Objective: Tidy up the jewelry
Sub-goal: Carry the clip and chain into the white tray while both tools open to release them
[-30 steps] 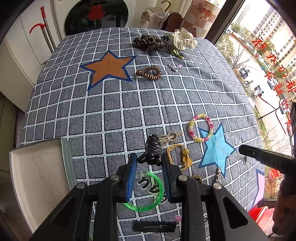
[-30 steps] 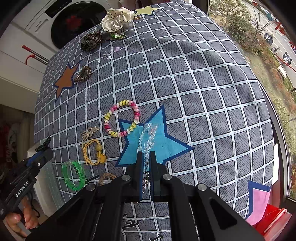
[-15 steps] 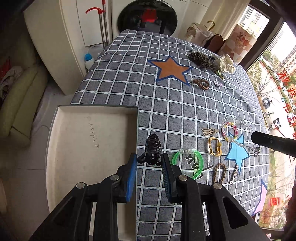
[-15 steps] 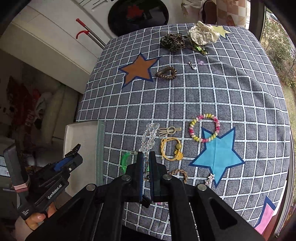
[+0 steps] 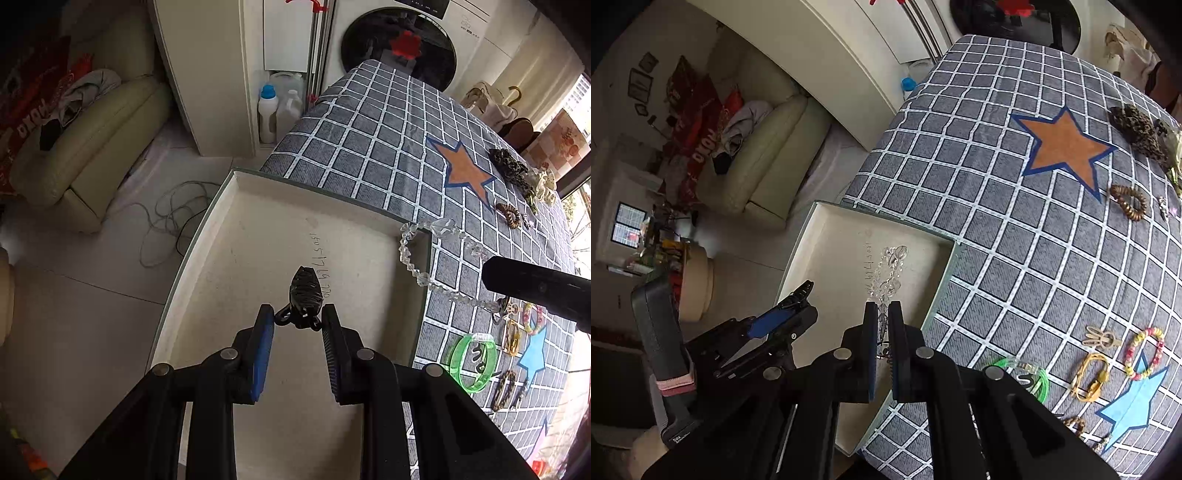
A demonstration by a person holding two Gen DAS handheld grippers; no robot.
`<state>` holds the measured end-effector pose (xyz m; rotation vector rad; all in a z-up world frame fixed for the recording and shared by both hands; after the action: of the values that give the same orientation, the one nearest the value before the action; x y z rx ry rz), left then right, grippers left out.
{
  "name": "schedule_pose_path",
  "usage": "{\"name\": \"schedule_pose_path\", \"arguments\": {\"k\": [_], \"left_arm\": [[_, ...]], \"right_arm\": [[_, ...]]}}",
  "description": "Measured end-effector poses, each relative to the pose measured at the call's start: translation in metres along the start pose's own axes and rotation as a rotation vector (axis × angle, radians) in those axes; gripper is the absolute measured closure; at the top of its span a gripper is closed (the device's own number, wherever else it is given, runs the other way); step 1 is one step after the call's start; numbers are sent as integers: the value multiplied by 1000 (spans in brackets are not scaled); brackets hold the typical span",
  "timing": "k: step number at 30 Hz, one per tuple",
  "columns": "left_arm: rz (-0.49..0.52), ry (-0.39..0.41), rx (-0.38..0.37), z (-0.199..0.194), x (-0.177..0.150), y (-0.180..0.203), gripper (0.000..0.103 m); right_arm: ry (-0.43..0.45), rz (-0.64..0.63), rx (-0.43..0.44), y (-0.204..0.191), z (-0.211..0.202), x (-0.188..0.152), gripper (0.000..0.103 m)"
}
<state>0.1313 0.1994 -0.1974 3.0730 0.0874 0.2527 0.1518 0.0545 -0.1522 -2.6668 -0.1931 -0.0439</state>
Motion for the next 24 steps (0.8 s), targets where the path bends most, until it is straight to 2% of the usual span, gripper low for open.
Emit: {"name": "schedule_pose_path", "arguments": {"k": [6, 12, 17, 24], "left_arm": [[-27, -5, 33, 31, 16, -11, 69], [-9, -21, 80, 54, 18, -13, 69], [15, -47, 109, 68, 16, -10, 69], [37, -43, 139, 68, 16, -6, 69]], "right_arm": [[-62, -20, -23, -4, 52, 26, 97], [-119, -15, -76, 8, 89, 31, 97], [-156, -3, -106, 20, 107, 29, 97], [-179, -3, -140, 25, 117, 30, 96]]}}
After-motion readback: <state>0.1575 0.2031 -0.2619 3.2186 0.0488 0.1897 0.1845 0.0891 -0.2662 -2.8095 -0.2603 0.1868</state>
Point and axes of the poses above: each gripper's, at about its wrist camera, not at the fingertips, and z roughly the way its jaws point, y to its right, x to its top, the point moved 6 cm from there along z, roughly the way its jaws point, and after that the axes turned 9 degrees about -y, right-handed, at the moved point
